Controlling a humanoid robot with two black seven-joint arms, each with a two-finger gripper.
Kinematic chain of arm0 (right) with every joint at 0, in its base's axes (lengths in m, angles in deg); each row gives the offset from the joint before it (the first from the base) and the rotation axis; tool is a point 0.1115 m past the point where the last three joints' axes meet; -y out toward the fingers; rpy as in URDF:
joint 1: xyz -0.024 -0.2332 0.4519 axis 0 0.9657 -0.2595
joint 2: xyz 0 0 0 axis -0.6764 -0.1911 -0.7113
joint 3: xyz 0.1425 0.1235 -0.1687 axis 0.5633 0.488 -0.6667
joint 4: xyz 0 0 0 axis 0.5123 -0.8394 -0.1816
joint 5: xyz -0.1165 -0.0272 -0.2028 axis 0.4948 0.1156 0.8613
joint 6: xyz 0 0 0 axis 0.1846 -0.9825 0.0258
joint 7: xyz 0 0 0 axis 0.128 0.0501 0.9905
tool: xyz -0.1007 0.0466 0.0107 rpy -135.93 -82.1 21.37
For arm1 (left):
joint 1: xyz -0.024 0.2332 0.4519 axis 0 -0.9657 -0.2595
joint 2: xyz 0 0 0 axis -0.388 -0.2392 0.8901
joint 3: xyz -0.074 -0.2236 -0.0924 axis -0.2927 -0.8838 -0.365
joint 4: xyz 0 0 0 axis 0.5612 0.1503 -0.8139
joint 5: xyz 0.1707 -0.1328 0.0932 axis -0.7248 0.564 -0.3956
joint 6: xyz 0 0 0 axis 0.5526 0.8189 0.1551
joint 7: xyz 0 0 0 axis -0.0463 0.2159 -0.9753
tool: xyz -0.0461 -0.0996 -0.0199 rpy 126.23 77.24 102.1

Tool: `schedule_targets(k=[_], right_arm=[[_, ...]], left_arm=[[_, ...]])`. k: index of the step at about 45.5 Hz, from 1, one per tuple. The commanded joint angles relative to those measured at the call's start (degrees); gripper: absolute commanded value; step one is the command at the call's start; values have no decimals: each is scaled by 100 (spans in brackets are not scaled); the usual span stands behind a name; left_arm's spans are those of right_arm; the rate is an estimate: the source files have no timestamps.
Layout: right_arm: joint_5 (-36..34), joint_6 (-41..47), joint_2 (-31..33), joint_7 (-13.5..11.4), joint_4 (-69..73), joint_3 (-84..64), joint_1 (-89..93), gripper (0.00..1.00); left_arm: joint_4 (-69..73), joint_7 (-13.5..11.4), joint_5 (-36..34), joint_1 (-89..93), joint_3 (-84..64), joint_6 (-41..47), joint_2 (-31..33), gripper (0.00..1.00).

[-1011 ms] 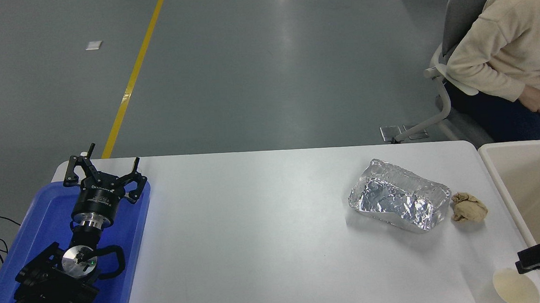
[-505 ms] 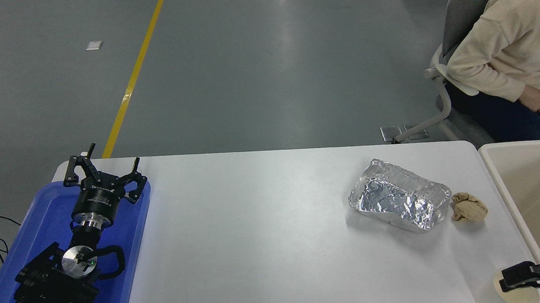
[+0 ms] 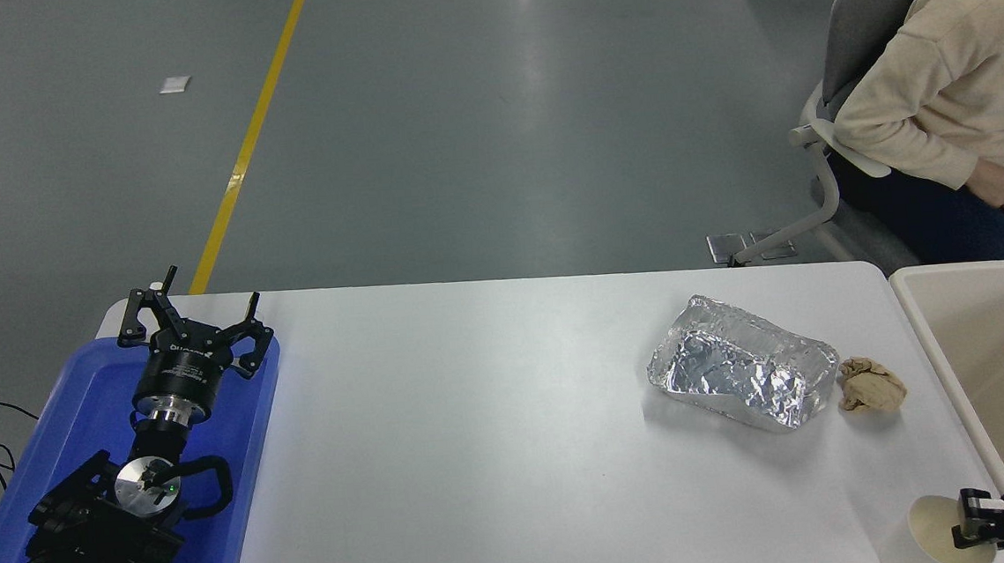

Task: Pick up paper cup place in dustbin

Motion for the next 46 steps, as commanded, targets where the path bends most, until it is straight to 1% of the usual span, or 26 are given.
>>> schedule_targets(k=[1,8,11,20,26,31,37,46], right_arm=[[-158,10,4,-9,9,37,-4,0],[-123,80,48,0,70,-51,-223,0],[-96,369,57,0,79,-173,-442,0],[-61,2310,-5,8,140,-911,-1856,0],[-44,3323,-31,8,342,-1386,-3165,0],[115,3323,-172,8,562,-1729,-4220,0],[124,3323,-444,8,791,-2107,-5337,0],[124,3323,-743,8,975,-2248,-6217,0]], left_arm=[[-1,0,-8,0,0,0,0,100],[-1,0,1,0,0,0,0,100],[-1,9,1,0,0,0,0,100],[-1,9,-8,0,0,0,0,100],[-1,9,-8,0,0,0,0,100],[-1,9,1,0,0,0,0,100],[-1,1,1,0,0,0,0,100],[-1,0,1,0,0,0,0,100]])
